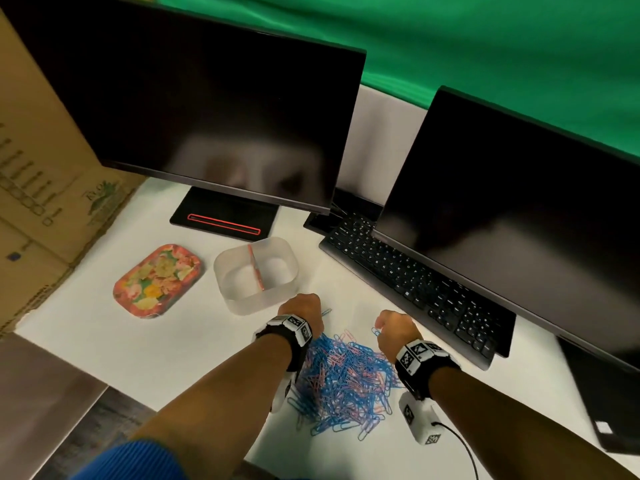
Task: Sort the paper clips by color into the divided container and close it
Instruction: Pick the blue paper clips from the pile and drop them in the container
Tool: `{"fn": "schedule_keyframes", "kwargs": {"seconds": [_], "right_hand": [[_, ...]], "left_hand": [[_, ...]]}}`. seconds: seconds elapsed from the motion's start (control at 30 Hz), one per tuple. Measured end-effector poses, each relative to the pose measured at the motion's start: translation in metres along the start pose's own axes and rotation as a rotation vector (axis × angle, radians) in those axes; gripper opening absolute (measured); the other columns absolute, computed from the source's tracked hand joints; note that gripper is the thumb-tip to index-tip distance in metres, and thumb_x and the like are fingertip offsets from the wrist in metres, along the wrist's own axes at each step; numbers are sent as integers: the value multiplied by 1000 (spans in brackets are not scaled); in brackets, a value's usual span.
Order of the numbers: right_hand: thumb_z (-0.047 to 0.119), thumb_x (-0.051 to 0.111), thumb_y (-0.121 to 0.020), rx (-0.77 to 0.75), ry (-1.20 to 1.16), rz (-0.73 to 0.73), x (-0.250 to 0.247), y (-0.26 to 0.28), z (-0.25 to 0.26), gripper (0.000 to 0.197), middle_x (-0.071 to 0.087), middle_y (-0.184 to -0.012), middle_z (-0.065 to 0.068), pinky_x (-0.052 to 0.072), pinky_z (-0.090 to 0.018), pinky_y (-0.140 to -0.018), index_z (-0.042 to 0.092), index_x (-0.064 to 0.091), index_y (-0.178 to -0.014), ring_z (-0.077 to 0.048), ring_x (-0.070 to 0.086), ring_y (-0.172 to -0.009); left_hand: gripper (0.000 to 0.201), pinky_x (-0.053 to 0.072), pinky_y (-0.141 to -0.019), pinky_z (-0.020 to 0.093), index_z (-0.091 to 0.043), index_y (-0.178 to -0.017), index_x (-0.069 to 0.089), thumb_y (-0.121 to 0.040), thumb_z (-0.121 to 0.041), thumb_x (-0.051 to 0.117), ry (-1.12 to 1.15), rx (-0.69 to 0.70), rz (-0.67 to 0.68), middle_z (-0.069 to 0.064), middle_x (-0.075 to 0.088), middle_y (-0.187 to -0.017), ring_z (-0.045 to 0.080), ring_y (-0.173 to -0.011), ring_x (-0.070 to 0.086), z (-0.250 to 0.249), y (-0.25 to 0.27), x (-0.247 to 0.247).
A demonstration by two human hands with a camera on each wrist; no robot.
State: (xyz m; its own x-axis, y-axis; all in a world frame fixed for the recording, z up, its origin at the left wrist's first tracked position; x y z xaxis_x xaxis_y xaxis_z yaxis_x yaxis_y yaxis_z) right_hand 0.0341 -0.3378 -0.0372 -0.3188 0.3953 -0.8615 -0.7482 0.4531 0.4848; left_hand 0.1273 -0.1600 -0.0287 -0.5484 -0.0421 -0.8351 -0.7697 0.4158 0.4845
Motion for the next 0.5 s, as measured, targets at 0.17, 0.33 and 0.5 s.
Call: {"fn": "schedule_keyframes", "kwargs": {"seconds": [0.17, 0.33, 0.5], "right_hand": [[8, 54, -89, -1, -31, 22, 0, -1, 9, 22, 66, -112, -9, 54, -27, -81, 11, 67, -107, -25, 64, -101], [20, 52, -92, -99, -356, 184, -10, -1, 51, 28, 65, -72, -7, 42, -24, -53, 11, 68, -71, -19, 53, -56], [5, 45, -93, -152, -803, 454, -30, 18, 142, 22, 58, -66, -11, 18, -14, -38, 8, 53, -72, -11, 28, -38]], "left_hand": [[3, 52, -77, 28, -16, -84, 60, -86, -17, 59, 444, 113, -92, 7, 68, -95, 27, -92, 64, -1, 11, -23], [14, 43, -55, 16, -13, -94, 64, -85, -3, 64, 1077, 42, -117, 5, 56, -74, 15, -62, 50, 46, 35, -59], [30, 39, -53, 27, -2, -105, 64, -83, 10, 46, 1584, -244, -175, 7, 44, -64, 17, -52, 39, 114, 48, -70]]}}
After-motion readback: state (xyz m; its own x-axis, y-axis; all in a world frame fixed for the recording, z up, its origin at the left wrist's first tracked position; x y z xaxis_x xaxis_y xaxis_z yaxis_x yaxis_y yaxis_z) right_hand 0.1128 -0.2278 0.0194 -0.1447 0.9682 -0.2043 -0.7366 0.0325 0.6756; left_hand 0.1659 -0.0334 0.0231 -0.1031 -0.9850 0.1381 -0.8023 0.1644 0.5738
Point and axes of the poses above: each hand's wrist, its own y-axis away from the middle knuckle, its own x-axis out of the palm, z = x × y, the point moved 8 cm from there along -y, towards the middle knuckle
